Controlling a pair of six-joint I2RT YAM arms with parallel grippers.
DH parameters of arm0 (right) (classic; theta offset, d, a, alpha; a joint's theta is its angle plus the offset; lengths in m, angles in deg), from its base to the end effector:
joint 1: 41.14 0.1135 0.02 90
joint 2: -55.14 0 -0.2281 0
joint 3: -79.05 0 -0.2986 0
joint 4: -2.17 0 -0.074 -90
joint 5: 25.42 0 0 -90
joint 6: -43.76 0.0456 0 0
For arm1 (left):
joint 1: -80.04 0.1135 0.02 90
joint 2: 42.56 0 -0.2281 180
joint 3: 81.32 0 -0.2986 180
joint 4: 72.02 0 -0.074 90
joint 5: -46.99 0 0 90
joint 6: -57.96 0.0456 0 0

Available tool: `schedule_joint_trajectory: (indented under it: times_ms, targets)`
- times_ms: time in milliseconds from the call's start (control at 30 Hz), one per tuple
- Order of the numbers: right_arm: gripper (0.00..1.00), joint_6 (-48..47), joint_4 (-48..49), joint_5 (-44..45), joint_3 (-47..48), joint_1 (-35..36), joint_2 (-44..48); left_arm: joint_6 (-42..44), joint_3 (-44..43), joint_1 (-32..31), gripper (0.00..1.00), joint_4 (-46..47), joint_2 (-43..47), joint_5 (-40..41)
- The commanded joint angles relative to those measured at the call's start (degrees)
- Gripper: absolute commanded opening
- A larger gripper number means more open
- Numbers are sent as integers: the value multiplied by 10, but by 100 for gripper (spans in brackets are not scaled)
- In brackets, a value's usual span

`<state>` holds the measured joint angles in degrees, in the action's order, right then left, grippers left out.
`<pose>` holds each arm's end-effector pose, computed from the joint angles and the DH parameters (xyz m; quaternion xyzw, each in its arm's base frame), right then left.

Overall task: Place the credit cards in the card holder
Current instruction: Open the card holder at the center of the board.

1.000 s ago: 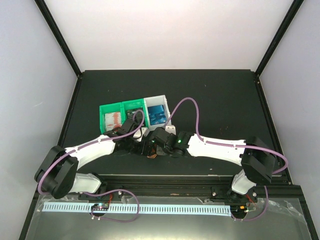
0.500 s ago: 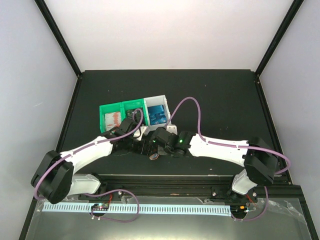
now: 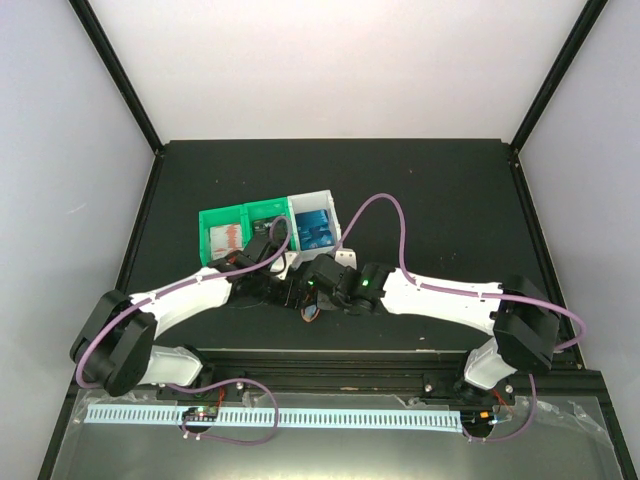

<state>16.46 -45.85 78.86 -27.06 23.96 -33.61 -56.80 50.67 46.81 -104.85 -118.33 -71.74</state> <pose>0.1607 0.3195 0.1598 0.0089 0.9650 0.1558 0.2109 0.2257 -0.1740 0.0962 0.1320 0.9298 -0.3291 0.0988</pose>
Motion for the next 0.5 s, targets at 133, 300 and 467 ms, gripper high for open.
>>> schedule_joint_trajectory:
  times_ms: [133, 300, 467]
  targets:
    - [1, 4, -4, 20, -11, -4, 3, 2, -24, -4, 78, -3, 7, 15]
    - [1, 4, -3, 19, -11, -4, 7, 6, -24, -4, 77, -5, -11, 16]
    - [1, 4, -4, 20, -11, -5, 9, 11, -28, -5, 83, -10, -30, 13]
